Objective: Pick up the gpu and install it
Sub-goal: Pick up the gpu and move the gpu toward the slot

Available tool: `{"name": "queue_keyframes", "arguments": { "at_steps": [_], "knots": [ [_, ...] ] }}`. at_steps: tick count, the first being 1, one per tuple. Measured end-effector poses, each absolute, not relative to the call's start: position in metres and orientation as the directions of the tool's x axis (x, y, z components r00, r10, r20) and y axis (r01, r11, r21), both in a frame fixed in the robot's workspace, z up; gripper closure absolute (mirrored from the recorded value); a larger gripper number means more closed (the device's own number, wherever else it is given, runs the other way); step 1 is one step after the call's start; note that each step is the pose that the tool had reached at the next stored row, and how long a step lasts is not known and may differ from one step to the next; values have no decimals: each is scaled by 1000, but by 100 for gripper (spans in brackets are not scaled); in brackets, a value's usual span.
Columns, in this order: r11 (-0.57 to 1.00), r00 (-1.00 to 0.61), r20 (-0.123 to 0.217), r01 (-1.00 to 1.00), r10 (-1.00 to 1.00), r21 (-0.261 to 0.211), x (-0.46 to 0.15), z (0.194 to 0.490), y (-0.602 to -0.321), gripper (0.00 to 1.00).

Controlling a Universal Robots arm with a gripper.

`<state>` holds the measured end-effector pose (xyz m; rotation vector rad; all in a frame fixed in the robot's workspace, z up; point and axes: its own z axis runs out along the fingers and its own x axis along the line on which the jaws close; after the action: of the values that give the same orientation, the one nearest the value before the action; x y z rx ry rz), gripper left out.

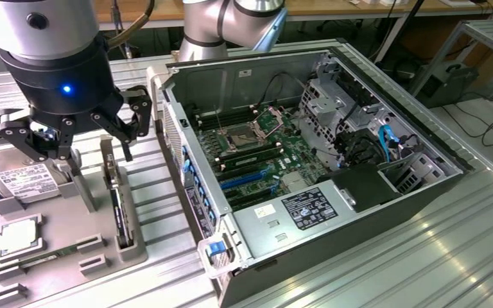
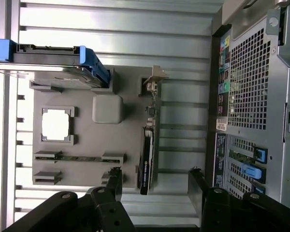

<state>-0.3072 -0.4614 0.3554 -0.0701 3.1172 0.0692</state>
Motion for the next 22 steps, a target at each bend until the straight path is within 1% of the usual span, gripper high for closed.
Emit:
{"name": "queue_keyframes", "arguments": {
  "at_steps": [6, 22],
  "knots": [
    [998, -999, -24, -45, -44, 42, -307, 348, -461, 34],
    [1000, -1000, -22, -19, -18, 21, -309, 323, -460, 34]
  ]
}}
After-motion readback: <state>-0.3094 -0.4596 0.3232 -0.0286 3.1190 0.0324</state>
